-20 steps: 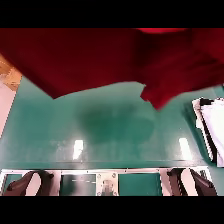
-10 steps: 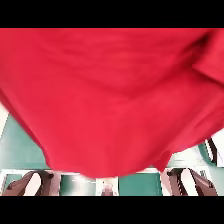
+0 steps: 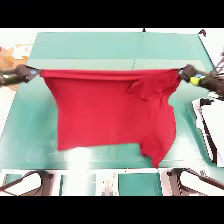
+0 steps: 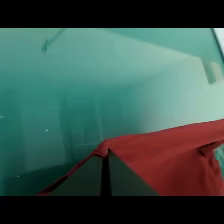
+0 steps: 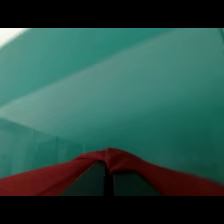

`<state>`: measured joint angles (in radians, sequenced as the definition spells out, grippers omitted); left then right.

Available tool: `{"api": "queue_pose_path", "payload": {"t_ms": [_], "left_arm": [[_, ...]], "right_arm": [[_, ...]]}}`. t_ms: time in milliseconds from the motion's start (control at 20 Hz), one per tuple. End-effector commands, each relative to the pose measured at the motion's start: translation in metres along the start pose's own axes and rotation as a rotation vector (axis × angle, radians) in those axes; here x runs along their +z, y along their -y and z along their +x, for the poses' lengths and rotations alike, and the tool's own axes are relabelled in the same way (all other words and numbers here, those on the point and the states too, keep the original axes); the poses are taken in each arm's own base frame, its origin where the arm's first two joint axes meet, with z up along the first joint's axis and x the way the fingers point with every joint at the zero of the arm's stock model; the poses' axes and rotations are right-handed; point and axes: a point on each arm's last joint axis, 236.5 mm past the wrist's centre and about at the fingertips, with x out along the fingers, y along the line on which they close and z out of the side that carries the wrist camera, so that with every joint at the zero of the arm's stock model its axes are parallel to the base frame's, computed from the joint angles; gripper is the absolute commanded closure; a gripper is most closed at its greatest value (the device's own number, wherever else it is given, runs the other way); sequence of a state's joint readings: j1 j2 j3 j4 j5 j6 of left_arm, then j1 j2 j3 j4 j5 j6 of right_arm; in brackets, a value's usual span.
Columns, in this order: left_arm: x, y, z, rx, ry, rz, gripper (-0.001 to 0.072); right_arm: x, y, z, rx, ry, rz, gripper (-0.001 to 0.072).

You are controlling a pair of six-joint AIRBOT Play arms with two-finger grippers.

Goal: Fold the shirts.

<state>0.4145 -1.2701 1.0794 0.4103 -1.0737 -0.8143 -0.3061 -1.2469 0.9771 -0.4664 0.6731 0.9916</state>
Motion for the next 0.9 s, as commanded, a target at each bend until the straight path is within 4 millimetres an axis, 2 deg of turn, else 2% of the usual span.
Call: {"api": "queue_pose_path", "payload": {"t_ms": [0, 100, 200, 300, 400, 500, 650, 750, 850], "left_arm": [[-0.019, -0.048, 0.06, 0.039, -0.02, -0.041, 0.0683], [-0.008, -0.044, 0.087, 0.039, -0.018, 0.002, 0.0683], [0.01, -0.036, 0.105, 0.044, 0.009, 0.035, 0.0683], [0.027, -0.034, 0.11, 0.067, 0.05, 0.044, 0.0683], [0.038, -0.033, 0.109, 0.078, 0.079, 0.041, 0.0683], [0.042, -0.03, 0.108, 0.072, 0.086, 0.043, 0.0683], [0.04, -0.032, 0.108, 0.08, 0.077, 0.051, 0.0683], [0.027, -0.033, 0.108, 0.085, 0.021, 0.07, 0.0683], [0.004, -0.041, 0.11, 0.101, -0.07, 0.071, 0.0683]], "right_arm": [[-0.02, 0.047, 0.07, -0.049, -0.083, 0.093, 0.0696], [0.008, 0.047, 0.088, -0.033, -0.051, 0.074, 0.0696], [0.04, 0.037, 0.096, -0.008, -0.001, 0.039, 0.0696], [0.066, 0.026, 0.098, 0.013, 0.043, 0.008, 0.0696], [0.081, 0.019, 0.098, 0.024, 0.068, -0.009, 0.0696], [0.084, 0.019, 0.099, 0.024, 0.074, -0.012, 0.0696], [0.078, 0.023, 0.099, 0.019, 0.048, -0.027, 0.0696], [0.064, 0.03, 0.096, 0.008, -0.018, -0.073, 0.0696], [0.043, 0.048, 0.089, -0.029, -0.122, -0.093, 0.0697]]}}
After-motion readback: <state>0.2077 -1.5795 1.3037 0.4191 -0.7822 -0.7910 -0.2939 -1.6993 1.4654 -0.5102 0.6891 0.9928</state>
